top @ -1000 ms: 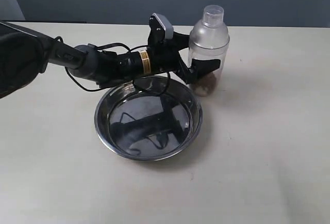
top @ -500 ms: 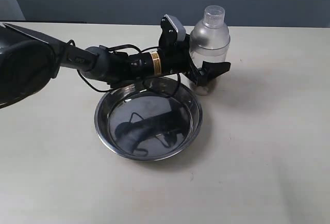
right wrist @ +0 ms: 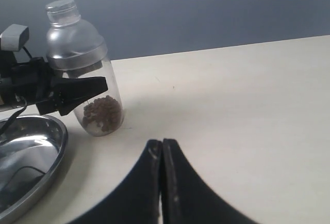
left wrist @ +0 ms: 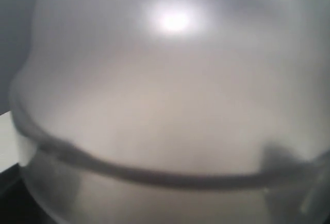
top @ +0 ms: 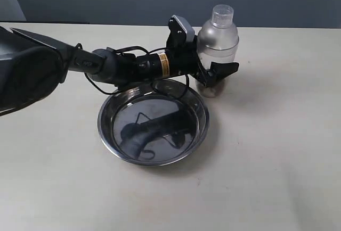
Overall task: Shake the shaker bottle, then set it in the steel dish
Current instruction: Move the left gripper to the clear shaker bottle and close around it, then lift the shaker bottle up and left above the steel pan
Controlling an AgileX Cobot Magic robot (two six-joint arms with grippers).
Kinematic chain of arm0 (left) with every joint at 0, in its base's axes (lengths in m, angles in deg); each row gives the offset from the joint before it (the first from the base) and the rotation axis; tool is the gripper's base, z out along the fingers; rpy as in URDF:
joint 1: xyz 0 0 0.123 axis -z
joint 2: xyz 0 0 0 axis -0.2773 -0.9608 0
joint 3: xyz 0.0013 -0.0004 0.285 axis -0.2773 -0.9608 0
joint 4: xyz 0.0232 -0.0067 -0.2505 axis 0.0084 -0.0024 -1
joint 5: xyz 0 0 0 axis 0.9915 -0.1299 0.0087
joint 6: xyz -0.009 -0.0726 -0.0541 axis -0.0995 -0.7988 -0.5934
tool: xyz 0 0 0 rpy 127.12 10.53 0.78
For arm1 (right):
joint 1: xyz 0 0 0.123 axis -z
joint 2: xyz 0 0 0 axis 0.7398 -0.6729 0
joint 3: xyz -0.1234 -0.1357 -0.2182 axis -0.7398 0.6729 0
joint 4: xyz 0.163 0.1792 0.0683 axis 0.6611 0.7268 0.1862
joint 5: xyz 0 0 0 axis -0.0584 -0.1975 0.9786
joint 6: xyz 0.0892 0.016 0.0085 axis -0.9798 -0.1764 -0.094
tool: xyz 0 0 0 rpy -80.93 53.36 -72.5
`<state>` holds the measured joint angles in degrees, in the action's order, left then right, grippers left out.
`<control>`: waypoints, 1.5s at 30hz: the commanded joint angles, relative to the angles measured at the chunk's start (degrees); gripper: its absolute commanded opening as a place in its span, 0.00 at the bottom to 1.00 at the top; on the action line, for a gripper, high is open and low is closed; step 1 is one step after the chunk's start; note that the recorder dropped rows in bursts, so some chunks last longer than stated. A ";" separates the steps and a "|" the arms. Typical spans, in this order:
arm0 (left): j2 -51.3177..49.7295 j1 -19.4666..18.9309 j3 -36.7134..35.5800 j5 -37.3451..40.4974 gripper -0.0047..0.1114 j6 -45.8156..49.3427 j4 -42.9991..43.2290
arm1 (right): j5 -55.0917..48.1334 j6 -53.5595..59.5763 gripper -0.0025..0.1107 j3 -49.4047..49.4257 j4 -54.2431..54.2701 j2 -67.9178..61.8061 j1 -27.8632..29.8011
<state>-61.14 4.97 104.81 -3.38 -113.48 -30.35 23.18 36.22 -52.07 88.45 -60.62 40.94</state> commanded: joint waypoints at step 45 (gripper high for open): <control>38.94 -10.09 -13.57 10.36 0.04 -26.25 31.84 | 0.85 0.20 0.01 0.07 -0.01 -0.10 -0.05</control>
<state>-29.20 -4.93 94.76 4.26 -138.28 1.50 23.18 36.22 -52.07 88.45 -60.62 40.94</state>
